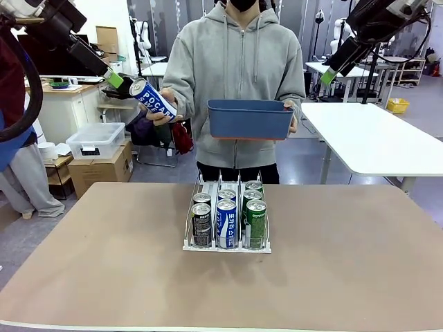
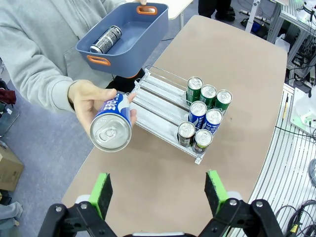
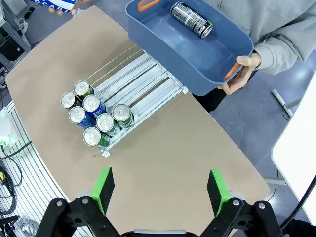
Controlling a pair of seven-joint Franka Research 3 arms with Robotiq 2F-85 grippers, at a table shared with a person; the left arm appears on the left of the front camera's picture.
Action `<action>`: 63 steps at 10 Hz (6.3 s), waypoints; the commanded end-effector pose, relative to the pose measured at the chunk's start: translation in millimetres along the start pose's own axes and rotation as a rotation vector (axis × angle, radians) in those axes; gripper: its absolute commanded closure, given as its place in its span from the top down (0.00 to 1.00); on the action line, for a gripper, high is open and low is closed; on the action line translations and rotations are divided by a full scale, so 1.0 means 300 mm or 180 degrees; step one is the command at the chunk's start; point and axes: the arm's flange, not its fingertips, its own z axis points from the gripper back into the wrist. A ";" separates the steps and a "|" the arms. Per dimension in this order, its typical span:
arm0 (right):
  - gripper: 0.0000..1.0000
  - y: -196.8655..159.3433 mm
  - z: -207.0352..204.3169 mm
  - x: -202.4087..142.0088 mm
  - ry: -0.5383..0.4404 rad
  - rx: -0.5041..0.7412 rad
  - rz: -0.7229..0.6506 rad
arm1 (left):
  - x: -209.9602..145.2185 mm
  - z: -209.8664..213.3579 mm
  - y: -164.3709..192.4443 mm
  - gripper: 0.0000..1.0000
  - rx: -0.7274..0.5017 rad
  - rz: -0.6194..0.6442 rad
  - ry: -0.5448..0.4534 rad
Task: Fill the beverage cans into the dispenser.
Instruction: Pick up the Ionic drink handed by the human, then place the picked Ionic drink in the line of the Automatic Can Dispenser with the same cans.
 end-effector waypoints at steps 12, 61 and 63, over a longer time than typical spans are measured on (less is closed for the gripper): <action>1.00 0.003 0.003 -0.009 0.0002 0.0000 -0.0001 | -0.003 0.001 0.004 1.00 0.0016 0.0017 0.0004; 1.00 0.003 0.003 -0.009 0.0002 0.0000 -0.0001 | -0.016 -0.292 0.105 0.00 0.0802 0.0311 -0.0182; 1.00 0.003 0.003 -0.009 0.0002 0.0000 -0.0001 | -0.016 -0.292 0.105 0.00 0.0802 0.0311 -0.0182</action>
